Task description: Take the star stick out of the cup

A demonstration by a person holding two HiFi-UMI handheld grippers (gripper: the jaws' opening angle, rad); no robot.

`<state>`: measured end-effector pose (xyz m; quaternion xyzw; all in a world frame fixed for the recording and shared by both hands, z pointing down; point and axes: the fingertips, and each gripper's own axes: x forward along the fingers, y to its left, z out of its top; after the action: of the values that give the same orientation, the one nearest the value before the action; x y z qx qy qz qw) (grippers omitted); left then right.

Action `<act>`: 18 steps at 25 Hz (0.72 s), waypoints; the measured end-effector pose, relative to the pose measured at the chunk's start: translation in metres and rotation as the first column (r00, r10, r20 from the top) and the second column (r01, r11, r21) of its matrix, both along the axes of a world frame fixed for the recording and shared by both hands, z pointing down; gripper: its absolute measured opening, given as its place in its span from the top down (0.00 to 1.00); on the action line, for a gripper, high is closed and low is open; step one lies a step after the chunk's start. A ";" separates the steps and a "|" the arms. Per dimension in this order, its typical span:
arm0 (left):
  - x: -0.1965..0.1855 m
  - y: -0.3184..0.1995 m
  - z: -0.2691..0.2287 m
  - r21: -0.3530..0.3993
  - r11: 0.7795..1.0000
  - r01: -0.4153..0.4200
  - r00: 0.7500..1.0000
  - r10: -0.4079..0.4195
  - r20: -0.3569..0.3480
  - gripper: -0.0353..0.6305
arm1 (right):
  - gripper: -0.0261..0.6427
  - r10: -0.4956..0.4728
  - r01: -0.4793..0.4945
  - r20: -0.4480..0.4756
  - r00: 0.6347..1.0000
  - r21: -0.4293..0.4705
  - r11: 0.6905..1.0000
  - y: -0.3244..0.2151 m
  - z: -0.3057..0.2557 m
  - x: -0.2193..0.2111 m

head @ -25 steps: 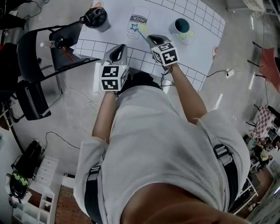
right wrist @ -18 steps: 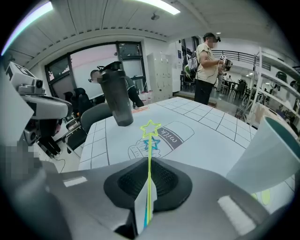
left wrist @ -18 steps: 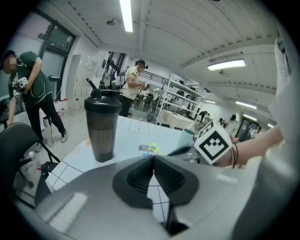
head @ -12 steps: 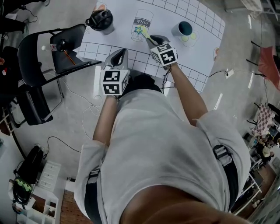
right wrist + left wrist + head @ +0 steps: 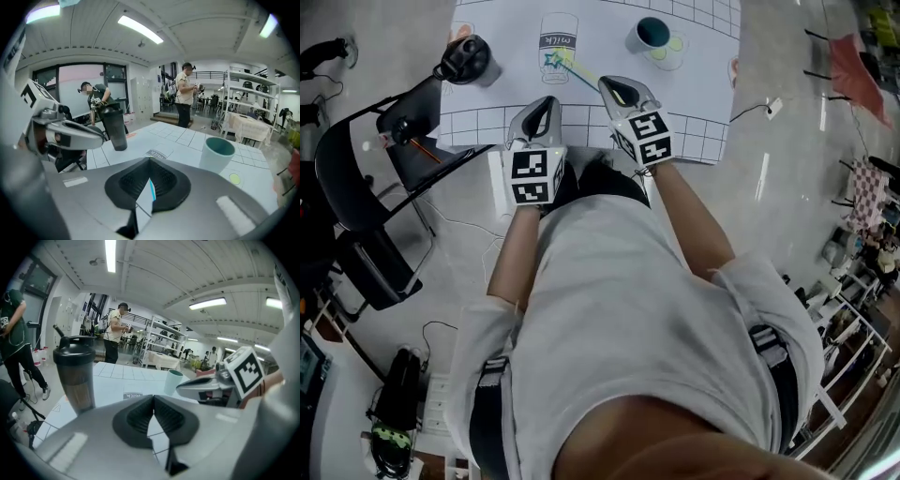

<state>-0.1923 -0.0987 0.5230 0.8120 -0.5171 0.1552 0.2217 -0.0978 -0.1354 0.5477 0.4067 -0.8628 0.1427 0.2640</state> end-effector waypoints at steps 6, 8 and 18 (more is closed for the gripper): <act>0.056 -0.003 -0.045 0.123 0.992 -0.004 1.000 0.005 -0.009 0.94 | 0.96 0.057 -0.071 0.081 0.995 0.177 0.982 0.023 -0.079 0.050; 0.081 0.001 -0.065 0.174 0.985 0.009 1.000 -0.004 -0.026 0.94 | 0.96 0.073 -0.096 0.104 0.992 0.229 0.969 0.031 -0.104 0.073; 0.176 0.036 -0.109 0.298 0.954 -0.001 0.999 -0.013 0.045 0.94 | 0.96 0.094 -0.158 0.212 0.973 0.307 0.939 0.075 -0.152 0.158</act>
<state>-0.0160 -0.0624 0.4140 0.8309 -0.5420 0.0935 0.0850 0.0606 -0.0605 0.3958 0.4830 -0.8682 0.0557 0.0991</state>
